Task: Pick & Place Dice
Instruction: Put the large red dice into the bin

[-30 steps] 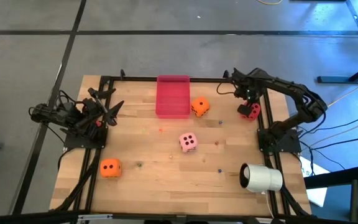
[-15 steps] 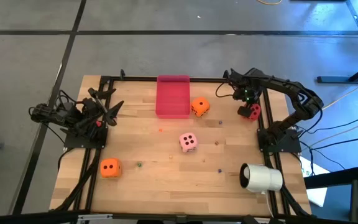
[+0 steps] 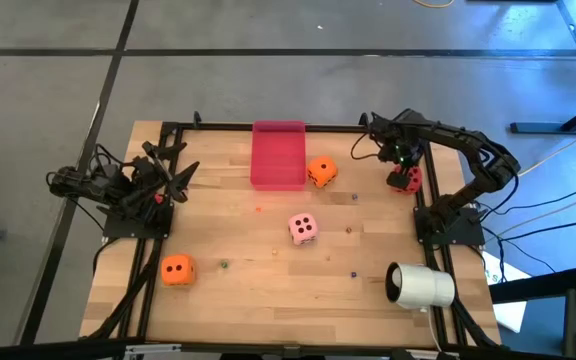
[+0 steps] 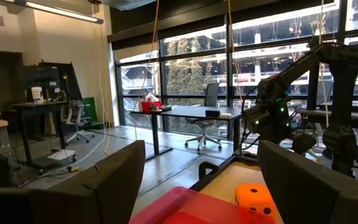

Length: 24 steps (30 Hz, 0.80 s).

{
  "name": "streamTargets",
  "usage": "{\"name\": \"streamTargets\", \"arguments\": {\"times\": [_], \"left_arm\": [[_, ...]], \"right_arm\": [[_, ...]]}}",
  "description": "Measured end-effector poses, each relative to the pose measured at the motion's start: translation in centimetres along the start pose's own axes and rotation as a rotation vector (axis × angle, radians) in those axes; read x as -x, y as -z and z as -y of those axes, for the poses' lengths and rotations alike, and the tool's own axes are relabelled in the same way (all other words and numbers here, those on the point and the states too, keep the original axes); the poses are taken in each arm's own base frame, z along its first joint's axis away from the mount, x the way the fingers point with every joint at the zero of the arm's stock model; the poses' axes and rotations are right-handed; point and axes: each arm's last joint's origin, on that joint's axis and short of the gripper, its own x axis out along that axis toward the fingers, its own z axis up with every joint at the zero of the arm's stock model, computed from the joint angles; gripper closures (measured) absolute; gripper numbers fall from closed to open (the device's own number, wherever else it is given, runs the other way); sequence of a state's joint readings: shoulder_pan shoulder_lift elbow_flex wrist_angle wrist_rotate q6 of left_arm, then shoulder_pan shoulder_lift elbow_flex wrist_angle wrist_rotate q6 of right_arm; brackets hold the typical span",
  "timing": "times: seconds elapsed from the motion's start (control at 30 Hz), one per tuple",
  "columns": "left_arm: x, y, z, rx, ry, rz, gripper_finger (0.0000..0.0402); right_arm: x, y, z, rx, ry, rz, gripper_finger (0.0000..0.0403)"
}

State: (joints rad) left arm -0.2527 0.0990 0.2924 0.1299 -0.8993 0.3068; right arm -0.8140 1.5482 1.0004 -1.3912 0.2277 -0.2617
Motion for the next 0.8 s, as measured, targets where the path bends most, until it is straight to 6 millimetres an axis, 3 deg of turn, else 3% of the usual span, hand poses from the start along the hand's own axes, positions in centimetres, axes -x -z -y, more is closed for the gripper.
{"name": "streamTargets", "arguments": {"times": [0.4, 0.63, 0.8], "left_arm": [[0.0, 0.0, 0.0, 0.01, 0.0, 0.0, 0.0096], [0.0, 0.0, 0.0, 0.034, 0.0, 0.0, 0.0096], [0.0, 0.0, 0.0, 0.035, 0.0, 0.0, 0.0096]], "right_arm": [[0.01, 0.54, -0.16, 0.031, -0.024, -0.053, 0.0003], [0.04, 0.38, -0.46, -0.2, -0.127, -0.029, 0.0003], [0.03, 0.24, -0.39, -0.388, -0.11, -0.026, 0.0003]]}}
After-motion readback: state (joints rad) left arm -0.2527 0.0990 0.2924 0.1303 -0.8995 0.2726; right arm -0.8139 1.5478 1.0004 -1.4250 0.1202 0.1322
